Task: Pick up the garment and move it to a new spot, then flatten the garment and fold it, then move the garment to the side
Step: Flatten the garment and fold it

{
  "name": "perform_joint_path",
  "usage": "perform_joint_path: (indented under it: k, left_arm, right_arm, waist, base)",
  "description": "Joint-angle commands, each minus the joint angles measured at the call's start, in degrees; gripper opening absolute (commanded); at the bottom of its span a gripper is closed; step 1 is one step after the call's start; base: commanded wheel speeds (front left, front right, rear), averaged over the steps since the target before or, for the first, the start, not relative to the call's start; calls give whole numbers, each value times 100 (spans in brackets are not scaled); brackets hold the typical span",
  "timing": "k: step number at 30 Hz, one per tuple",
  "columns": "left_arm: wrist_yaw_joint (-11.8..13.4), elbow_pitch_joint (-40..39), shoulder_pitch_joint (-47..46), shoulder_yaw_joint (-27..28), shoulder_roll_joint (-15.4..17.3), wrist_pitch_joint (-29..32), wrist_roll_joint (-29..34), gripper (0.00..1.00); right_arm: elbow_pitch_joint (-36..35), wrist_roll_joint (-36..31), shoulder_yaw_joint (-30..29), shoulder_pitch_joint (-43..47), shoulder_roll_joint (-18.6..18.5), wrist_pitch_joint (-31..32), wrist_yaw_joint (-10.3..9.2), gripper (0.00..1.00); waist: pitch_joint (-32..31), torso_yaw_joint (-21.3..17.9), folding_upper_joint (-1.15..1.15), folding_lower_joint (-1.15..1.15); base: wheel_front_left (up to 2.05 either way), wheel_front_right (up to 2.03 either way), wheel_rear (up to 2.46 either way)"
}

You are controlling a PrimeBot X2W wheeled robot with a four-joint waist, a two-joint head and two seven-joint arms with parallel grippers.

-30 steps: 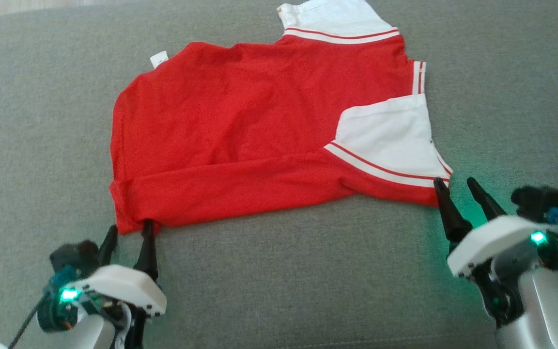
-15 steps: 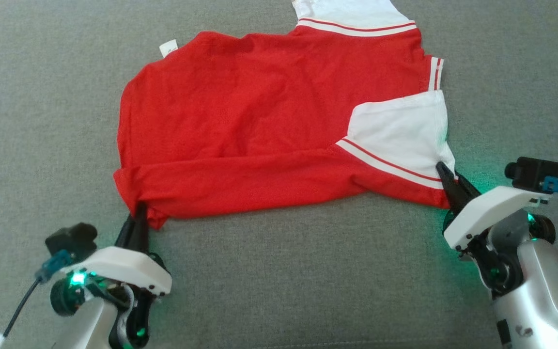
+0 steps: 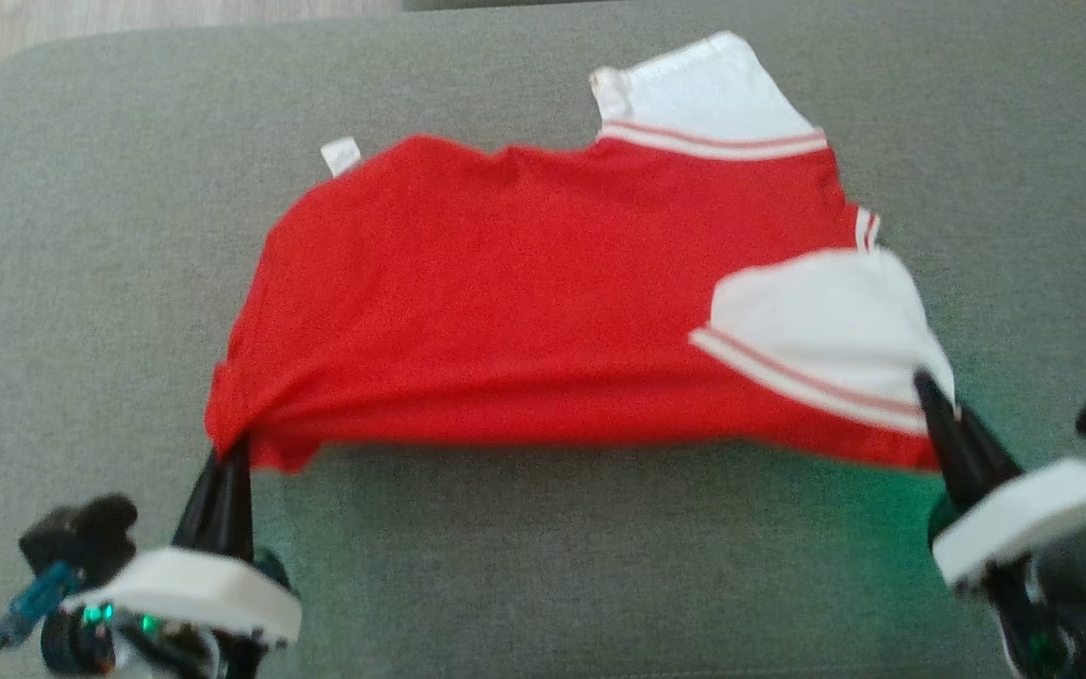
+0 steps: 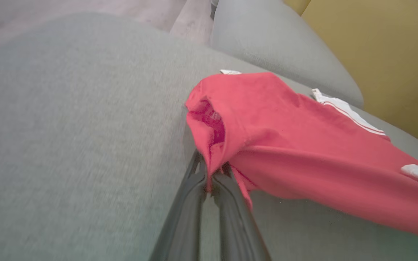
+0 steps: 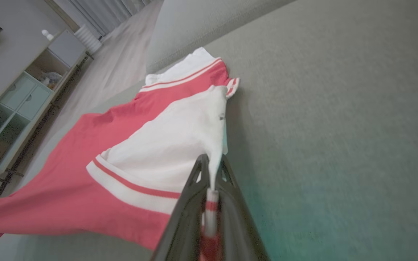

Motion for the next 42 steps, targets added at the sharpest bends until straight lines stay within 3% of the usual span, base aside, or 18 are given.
perform_joint_path:
  k: [1,4,9,10,11,12,13,17,20,26,31,35,42]
  left_arm:
    - [57,-196,-46,278,167,9,-30,0]
    - [255,-450,479,338,220,213,-199,0]
    - [269,-237,920,379,117,344,-541,0]
    - [237,-132,950,379,78,365,-620,0]
    - [197,-4,967,373,31,388,-701,0]
    - [158,153,978,334,11,423,-737,43]
    - [109,301,976,292,-13,439,-760,100]
    - [14,775,915,193,-95,337,-715,100]
    - [104,841,825,233,-113,-27,-471,100]
    - [712,446,471,196,192,-751,653,100]
    - [1096,-136,25,3,501,-840,1503,100]
    - [1106,-408,-430,-299,609,-600,1915,100]
    - [1100,-280,-802,-493,539,-307,2015,100]
  right_arm:
    - [-253,-49,42,29,-28,26,-4,0]
    - [-663,-133,-228,745,173,414,-4,0]
    - [-574,-118,-319,1216,296,539,-4,0]
    - [-473,-73,-286,1227,305,525,-4,18]
    - [-331,-59,-260,1227,311,521,-4,88]
    - [-196,-102,-214,1197,313,483,-4,100]
    - [-59,-95,-186,1146,316,421,-4,100]
    - [290,-129,-81,864,319,-58,-4,100]
    - [222,-238,3,672,299,-493,-4,100]
    - [-506,-988,167,320,59,-1234,-4,100]
    - [-1106,-1440,261,76,-37,-1311,-4,100]
    - [-1412,-1585,286,21,-15,-1220,-4,100]
    - [-1626,-1554,302,-2,58,-1076,-4,100]
  waist:
    - [-19,-4,0,0]
    - [-113,-3,0,0]
    - [-205,-16,0,0]
    - [-226,-22,0,0]
    - [-249,-26,0,0]
    - [-270,-30,0,0]
    - [-286,-40,0,0]
    - [-344,-62,0,0]
    - [-376,-58,0,0]
    - [-391,-81,0,0]
    - [-406,-110,0,0]
    - [-412,-107,0,0]
    - [-302,-148,0,0]
  base:
    - [0,0,0]
    - [0,0,0]
    - [0,0,0]
    - [0,0,0]
    - [0,0,0]
    - [0,0,0]
    - [0,0,0]
    - [0,0,0]
    - [0,0,0]
    - [0,0,0]
    - [0,0,0]
    - [0,0,0]
    - [0,0,0]
